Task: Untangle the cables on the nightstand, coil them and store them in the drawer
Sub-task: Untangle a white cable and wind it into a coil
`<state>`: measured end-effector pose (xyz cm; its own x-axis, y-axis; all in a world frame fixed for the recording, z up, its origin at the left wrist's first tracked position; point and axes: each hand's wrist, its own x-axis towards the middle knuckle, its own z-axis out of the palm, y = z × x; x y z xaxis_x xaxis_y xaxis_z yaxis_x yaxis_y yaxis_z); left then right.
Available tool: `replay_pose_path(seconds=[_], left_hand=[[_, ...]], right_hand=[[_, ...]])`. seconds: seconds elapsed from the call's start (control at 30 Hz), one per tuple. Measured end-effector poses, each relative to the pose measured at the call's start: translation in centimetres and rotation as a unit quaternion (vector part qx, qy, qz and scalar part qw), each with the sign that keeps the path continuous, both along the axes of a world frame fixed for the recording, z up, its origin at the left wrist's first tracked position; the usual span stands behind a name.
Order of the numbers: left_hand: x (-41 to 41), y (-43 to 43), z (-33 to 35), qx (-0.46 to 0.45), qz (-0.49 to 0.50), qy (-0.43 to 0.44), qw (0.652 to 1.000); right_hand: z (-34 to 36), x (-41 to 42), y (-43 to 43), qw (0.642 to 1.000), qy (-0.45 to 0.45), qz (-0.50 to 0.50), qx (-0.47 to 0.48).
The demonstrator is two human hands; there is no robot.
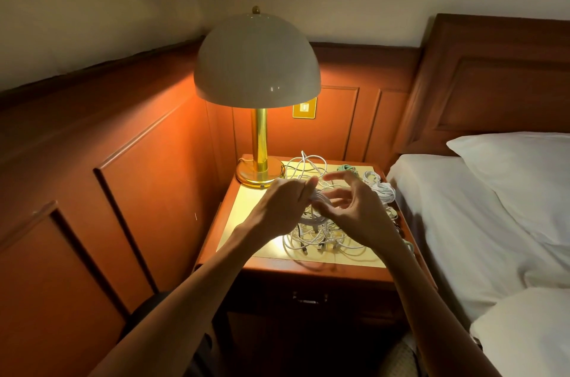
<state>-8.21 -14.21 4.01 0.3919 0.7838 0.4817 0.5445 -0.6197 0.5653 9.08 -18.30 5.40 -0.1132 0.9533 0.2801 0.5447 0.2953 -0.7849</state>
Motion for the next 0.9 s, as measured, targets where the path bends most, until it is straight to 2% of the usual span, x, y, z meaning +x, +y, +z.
replay_pose_path(seconds=[0.1, 0.27, 0.4, 0.6, 0.7, 0.8, 0.83, 0.9], left_hand=[[0.2, -0.1, 0.0, 0.016, -0.005, 0.003, 1.000], [0.3, -0.2, -0.4, 0.095, -0.005, 0.012, 0.995], [0.6, -0.2, 0.1, 0.148, 0.009, 0.029, 0.989], [0.9, -0.4, 0.5, 0.139, -0.010, -0.014, 0.990], [1.0, -0.2, 0.4, 0.127, -0.004, -0.008, 0.992], [0.8, 0.3, 0.2, 0.098, 0.006, -0.012, 0.995], [0.8, 0.3, 0.3, 0.070, 0.008, -0.002, 0.998], [0.9, 0.0, 1.1, -0.054, 0.026, 0.022, 0.998]], right_hand=[[-0.2, -0.3, 0.0, 0.999, -0.036, -0.012, 0.011], [-0.5, -0.7, 0.1, 0.998, -0.039, -0.032, -0.023], [0.3, -1.1, -0.3, 0.997, 0.015, -0.030, -0.076], [0.1, -0.1, 0.5, 0.968, 0.150, 0.003, -0.199], [-0.3, 0.3, 0.5, 0.987, 0.106, 0.015, -0.123], [-1.0, 0.3, 0.5, 0.998, 0.003, -0.034, 0.055], [-1.3, 0.3, 0.5, 0.989, -0.039, -0.063, 0.129], [-1.5, 0.5, 0.4, 0.959, -0.103, -0.071, 0.256]])
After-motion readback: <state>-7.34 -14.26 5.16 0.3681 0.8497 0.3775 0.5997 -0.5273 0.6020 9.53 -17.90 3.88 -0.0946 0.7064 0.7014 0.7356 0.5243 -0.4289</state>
